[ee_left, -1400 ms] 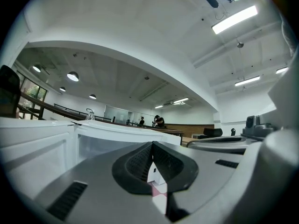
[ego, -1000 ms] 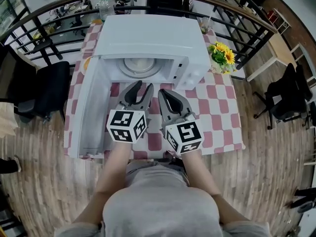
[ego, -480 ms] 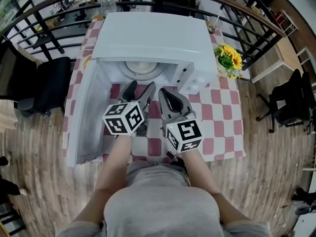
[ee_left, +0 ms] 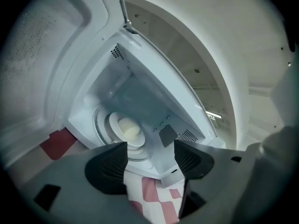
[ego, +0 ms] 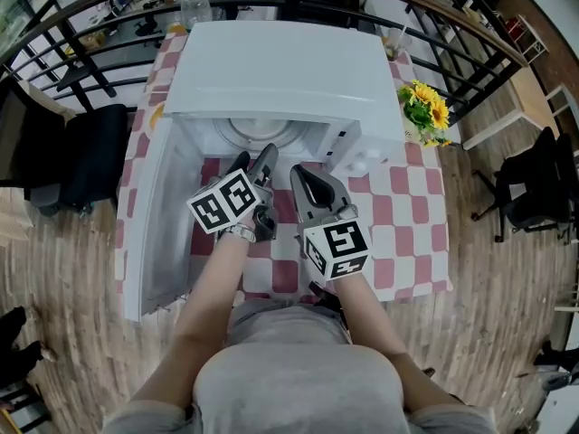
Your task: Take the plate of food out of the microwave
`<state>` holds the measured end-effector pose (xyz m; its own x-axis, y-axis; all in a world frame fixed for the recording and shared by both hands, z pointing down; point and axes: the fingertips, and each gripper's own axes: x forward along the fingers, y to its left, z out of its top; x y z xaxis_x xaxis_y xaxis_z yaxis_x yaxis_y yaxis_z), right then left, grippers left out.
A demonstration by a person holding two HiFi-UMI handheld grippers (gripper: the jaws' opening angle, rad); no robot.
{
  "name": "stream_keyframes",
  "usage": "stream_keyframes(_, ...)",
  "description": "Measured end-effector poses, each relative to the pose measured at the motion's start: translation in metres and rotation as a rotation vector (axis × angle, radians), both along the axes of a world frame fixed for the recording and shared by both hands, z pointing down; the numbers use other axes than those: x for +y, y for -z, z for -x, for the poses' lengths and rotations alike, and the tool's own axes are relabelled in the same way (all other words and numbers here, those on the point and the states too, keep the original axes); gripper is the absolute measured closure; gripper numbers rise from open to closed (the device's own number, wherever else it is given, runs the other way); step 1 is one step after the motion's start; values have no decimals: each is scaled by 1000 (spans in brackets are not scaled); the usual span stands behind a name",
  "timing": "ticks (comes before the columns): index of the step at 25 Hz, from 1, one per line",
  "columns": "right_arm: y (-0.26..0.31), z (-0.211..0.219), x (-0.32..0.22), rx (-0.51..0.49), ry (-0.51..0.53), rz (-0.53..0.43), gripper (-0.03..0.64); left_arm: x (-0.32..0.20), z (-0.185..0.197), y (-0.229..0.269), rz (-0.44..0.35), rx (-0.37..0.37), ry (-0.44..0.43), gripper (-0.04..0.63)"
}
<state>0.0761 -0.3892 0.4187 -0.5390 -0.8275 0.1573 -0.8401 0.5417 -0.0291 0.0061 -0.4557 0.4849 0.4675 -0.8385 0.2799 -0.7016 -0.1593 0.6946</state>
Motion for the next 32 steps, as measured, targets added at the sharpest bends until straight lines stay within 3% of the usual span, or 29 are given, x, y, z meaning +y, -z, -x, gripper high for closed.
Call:
stream_keyframes(3,-6,1,-4,2,0,15,594,-10,9,-16,81,11,60,295)
stream_keyframes(13,-25,2,-13,13,6,63,594,-33,24,-68,370,160,211,255)
stream_keyframes(20,-35,1,-16,6,6,89,594,-43,26,-93,506,272,295,209)
stream_keyframes(32,-45,-8,-21,0,-5,113,594,-52,31,-121,640,380,478,202)
